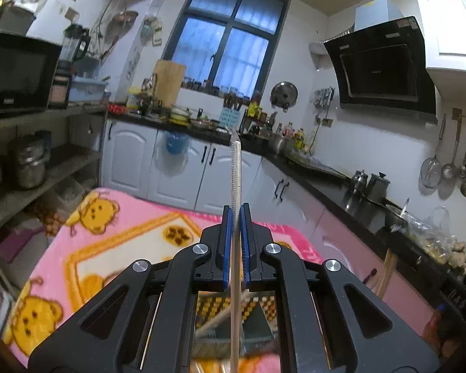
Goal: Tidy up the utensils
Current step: 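Lift both wrapped chopsticks upright and carry them above the green caddy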
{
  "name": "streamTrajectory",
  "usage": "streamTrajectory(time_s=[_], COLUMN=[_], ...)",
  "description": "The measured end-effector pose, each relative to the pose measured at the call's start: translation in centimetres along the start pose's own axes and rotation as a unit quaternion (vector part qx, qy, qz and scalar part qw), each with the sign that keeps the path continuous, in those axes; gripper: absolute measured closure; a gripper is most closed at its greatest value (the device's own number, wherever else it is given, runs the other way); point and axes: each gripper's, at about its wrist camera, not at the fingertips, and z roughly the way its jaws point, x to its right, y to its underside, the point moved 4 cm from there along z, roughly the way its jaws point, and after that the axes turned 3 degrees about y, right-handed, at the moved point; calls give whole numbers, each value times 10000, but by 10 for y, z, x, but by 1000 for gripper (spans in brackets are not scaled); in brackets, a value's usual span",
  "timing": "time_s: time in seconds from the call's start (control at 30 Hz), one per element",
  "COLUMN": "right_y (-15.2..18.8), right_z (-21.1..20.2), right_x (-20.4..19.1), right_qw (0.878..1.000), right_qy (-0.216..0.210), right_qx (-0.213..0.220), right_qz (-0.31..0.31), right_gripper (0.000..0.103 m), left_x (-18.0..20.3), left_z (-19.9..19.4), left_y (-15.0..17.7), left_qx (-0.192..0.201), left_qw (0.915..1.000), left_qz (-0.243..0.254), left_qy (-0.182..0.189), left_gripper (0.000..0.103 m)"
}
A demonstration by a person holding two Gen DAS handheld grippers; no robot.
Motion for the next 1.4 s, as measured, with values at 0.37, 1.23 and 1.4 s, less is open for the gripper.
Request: streamTrajectory(time_s=[0.37, 1.23, 1.4], right_y=[-41, 11, 19], right_z=[29, 85, 81], right_x=[14, 19, 21], right_qw=[9972, 9922, 9925], right_qy=[272, 977, 1016], right_qx=[687, 612, 535], right_qz=[-83, -471, -422], right_gripper=[97, 97, 96], left_x=[-2, -27, -34], left_z=[31, 69, 63], left_y=[-20, 31, 41], left_qx=[431, 426, 262], left_qw=[9984, 9989, 9995], left_qz=[158, -94, -169], left_qy=[-317, -156, -86], left_gripper=[100, 100, 100])
